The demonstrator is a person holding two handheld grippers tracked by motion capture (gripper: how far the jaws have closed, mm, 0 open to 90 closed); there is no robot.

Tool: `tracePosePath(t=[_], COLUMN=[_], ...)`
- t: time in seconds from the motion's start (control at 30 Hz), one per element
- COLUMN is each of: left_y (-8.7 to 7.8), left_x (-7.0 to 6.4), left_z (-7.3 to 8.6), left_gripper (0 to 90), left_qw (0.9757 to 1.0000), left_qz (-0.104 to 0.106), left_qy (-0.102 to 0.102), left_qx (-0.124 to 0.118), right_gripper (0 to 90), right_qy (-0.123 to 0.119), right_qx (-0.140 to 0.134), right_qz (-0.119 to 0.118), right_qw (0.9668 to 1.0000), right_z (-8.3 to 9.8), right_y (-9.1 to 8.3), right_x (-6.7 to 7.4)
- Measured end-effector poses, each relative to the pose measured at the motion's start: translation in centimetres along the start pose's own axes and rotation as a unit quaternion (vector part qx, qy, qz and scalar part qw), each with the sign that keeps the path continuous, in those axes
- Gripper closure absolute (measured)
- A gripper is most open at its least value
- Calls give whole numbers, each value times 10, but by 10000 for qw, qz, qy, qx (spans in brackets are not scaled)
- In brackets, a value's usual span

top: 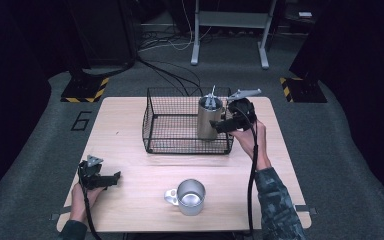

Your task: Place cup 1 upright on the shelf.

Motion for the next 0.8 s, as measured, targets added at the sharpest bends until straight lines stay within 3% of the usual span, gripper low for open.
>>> tracePosePath(t=[0.13,0.4,0.47,0.63,0.73,0.8], left_y=[-1,-10,-15,-22,-28,-32], left_x=[-1,-9,-15,-24,-31,-37], left_z=[1,-2,-2,-8,-13,-15], left_gripper=[2,2,2,2,2,2], left_qw=[10000,9995,9992,9989,9981,9975], left_qz=[43,292,389,457,578,670], left_qy=[32,-58,-34,46,13,47], left_qx=[12,-53,31,-107,-211,-199], right_gripper=[0,0,0,0,0,0], right_qy=[-67,137,186,299,428,444], right_qx=[-5,-19,3,95,183,200], right_qz=[40,131,123,104,111,121], right_qw=[10000,9998,9998,9995,9989,9987], right_z=[14,53,64,87,109,114], right_y=[-13,-29,-29,-28,-22,-21], right_x=[6,14,16,17,18,18])
Point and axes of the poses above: each handheld gripper's, and its own axes: y roughly forward along the jaws, z roughly out of its underside, x roughly to its left, the point moved 9 cm from there along y, roughly forward along the jaws, and after that the axes turned 14 degrees about -y, right-handed, at the moved point
